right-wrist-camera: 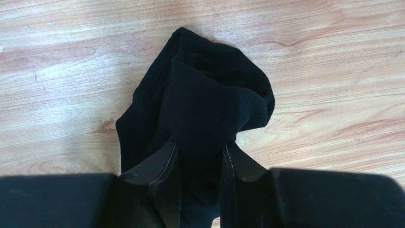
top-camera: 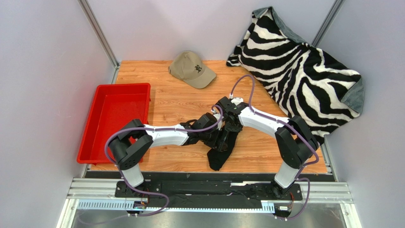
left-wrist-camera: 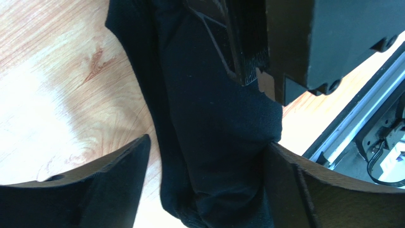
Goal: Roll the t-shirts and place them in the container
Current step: Roll the T-shirt to the center of the board.
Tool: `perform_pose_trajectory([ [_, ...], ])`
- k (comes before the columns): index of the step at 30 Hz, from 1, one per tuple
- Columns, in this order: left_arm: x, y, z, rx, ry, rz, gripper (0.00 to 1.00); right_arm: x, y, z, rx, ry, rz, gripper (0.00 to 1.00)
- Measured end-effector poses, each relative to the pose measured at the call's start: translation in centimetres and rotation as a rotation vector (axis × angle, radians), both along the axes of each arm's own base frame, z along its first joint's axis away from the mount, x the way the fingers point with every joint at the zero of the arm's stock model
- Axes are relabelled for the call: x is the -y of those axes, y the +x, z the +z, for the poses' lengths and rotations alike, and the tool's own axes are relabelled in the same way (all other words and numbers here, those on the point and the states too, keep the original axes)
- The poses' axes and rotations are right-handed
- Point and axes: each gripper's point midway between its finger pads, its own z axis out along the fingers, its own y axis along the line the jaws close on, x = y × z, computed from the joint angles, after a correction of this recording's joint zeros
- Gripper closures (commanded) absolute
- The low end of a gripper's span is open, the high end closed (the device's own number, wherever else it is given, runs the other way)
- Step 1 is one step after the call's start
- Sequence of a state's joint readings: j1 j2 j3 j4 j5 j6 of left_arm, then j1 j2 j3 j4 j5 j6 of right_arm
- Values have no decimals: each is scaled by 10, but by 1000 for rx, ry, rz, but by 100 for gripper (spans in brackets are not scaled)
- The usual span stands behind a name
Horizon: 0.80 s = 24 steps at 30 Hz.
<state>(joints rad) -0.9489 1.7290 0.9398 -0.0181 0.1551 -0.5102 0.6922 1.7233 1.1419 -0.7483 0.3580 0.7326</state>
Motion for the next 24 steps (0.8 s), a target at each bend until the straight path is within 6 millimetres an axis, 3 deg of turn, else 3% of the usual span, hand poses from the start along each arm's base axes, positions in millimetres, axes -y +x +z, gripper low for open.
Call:
perform_pose_trajectory([
  [4,3,0,-3,-19,-12,3,27,1,1,0,3,2,-2,93],
  [6,6,-1,-5,-33,-23,4,28,2,1,0,7,2,-5,93],
  [14,0,3,0,5,-32,32,12,2,2,0,10,3,-8,94],
  [19,-15,13,21,75,-72,76,4,2,2,0,9,4,-6,95],
  [24,-13,26,35,129,-152,75,2,2,2,0,3,9,0,96],
])
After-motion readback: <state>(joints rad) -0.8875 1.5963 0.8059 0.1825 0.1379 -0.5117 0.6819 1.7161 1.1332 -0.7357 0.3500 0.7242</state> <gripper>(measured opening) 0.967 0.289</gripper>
